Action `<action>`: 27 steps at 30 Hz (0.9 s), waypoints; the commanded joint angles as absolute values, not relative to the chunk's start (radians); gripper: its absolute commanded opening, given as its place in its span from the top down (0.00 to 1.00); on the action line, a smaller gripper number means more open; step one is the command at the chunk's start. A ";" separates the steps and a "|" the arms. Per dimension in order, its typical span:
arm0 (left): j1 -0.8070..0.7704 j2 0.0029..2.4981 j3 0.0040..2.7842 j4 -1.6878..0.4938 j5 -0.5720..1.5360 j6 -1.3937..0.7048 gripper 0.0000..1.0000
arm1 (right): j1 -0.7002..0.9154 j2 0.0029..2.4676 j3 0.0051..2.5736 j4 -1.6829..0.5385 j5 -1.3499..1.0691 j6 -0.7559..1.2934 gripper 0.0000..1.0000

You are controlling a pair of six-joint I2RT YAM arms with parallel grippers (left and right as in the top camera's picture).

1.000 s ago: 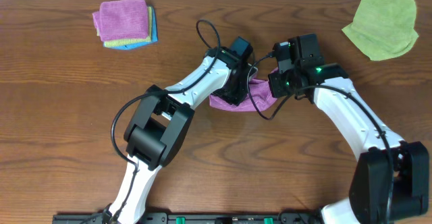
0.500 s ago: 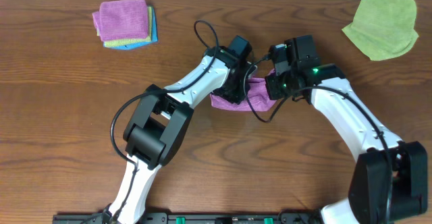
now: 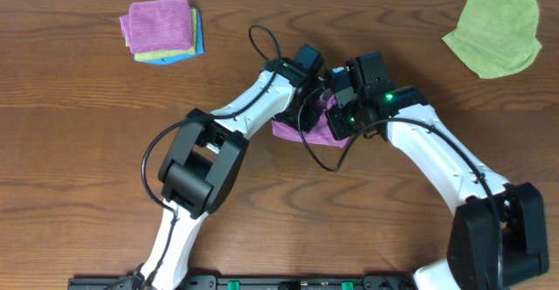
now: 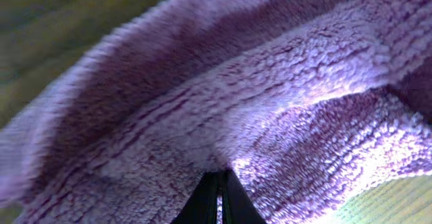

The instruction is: Fold the cloth

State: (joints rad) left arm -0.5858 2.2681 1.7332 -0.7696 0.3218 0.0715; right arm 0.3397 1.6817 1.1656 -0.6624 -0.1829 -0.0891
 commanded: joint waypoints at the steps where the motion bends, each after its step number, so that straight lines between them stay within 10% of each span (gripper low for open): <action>1: -0.548 2.255 1.766 -0.766 0.341 0.051 0.94 | 0.347 1.660 1.184 -0.669 -0.191 -0.106 0.99; 27: -0.335 2.012 1.766 -0.775 0.339 0.049 0.94 | 0.447 1.700 1.184 -0.522 -0.247 -0.083 0.99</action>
